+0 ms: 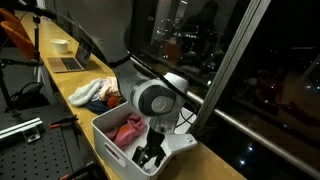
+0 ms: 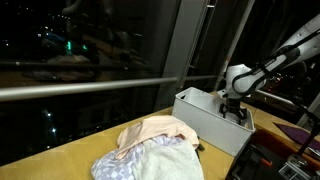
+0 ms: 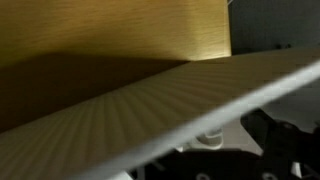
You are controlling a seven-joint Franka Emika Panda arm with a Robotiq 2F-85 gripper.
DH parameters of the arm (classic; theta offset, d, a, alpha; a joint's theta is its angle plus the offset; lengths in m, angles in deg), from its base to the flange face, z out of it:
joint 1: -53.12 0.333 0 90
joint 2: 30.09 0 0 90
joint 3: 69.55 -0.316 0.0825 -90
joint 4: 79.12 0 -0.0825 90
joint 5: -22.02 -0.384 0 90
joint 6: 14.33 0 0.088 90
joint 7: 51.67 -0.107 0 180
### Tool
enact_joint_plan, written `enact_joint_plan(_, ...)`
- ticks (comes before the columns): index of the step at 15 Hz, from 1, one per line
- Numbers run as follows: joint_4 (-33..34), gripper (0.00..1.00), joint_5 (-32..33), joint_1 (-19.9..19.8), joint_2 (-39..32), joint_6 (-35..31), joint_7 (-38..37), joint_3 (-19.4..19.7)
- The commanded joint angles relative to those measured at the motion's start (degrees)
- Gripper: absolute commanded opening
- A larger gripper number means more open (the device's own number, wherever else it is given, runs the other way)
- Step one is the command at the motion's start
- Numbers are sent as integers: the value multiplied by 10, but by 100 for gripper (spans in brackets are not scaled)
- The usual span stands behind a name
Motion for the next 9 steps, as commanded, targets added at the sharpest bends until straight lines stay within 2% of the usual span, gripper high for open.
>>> enact_joint_plan(1,-19,100,31,-28,-25,-14,6,17)
enact_joint_plan(2,-20,83,33,-34,-31,-15,5,19)
enact_joint_plan(3,-19,74,31,-39,-35,-17,4,19)
enact_joint_plan(9,-15,27,25,-48,-28,-20,-1,16)
